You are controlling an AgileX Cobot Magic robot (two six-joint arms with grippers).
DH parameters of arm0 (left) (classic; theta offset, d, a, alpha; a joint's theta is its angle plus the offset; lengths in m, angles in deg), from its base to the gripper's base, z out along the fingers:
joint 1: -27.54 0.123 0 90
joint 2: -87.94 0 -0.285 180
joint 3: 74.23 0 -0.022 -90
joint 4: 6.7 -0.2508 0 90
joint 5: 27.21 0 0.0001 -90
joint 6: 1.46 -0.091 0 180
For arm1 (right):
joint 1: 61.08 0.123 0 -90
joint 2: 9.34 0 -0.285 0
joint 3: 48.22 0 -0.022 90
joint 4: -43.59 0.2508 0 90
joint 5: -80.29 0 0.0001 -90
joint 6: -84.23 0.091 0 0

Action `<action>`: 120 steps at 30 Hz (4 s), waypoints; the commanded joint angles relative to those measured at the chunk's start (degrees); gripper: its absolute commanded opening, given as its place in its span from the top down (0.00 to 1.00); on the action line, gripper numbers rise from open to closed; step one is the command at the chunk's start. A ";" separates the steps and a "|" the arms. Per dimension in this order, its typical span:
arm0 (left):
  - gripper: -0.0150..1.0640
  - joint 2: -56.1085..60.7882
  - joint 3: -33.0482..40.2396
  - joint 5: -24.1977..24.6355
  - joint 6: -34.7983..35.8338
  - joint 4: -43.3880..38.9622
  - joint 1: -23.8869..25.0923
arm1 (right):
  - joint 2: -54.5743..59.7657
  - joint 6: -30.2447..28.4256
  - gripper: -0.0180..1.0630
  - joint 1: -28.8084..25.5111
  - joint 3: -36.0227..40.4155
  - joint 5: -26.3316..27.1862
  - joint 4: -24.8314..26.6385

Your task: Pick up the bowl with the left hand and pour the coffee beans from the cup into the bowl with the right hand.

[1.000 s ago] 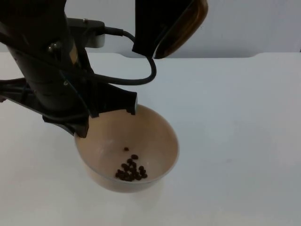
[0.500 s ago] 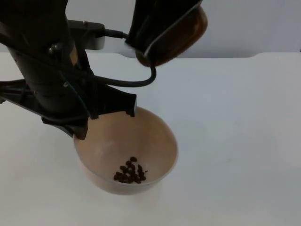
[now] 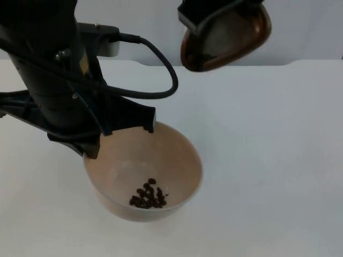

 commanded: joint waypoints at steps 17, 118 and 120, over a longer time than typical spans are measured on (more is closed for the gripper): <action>0.99 0.28 0.00 -0.05 0.59 -0.92 -0.31 | -0.63 -9.04 0.98 -10.07 -0.33 5.93 20.88; 0.99 -3.25 8.04 -26.98 -12.50 15.96 14.38 | 6.33 -23.45 0.98 -37.25 37.13 51.51 54.67; 0.99 -4.51 8.04 -27.21 -12.50 16.07 14.38 | 6.57 -23.45 0.98 -37.25 37.13 51.92 54.67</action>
